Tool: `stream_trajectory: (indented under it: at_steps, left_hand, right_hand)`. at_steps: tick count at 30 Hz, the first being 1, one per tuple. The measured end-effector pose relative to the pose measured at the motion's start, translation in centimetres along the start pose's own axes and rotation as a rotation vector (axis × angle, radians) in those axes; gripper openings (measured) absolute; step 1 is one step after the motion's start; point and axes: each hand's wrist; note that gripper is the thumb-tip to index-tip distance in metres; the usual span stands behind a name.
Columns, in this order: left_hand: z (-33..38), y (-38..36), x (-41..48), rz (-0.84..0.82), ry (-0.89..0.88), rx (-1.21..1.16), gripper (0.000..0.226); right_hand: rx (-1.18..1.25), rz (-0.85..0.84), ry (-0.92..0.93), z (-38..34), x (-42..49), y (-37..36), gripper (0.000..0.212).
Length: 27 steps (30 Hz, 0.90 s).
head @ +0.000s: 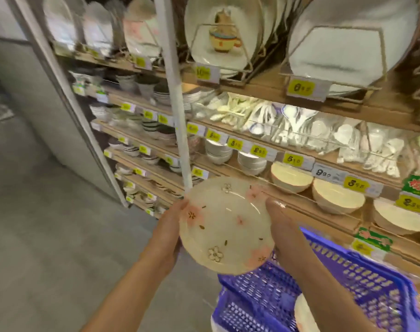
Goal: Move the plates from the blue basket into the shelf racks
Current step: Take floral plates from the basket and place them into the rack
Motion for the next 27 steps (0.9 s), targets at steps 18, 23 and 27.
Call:
stream_trajectory:
  at_steps: [18, 23, 27]
  left_hand:
    - [0.4, 23.0, -1.0, 0.473, 0.062, -0.165, 0.040]
    - [1.8, 27.2, 1.8, 0.530, 0.021, -0.138, 0.044]
    - [4.2, 29.4, 5.7, 0.578, -0.001, -0.105, 0.045]
  right_hand:
    - [-0.195, -0.675, -0.129, 2.4, 2.6, -26.6, 0.042]
    - [-0.188, -0.805, -0.098, 2.6, 6.1, -33.2, 0.029]
    - [-0.195, -0.840, -0.122, 1.3, 9.7, -37.8, 0.032]
Point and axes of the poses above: each hand's wrist, its own x-axis towards the middle knuckle, its own y-axis out of the back of the hand, z = x × y, and after that the axes turned 9 degrees about x, right-handed
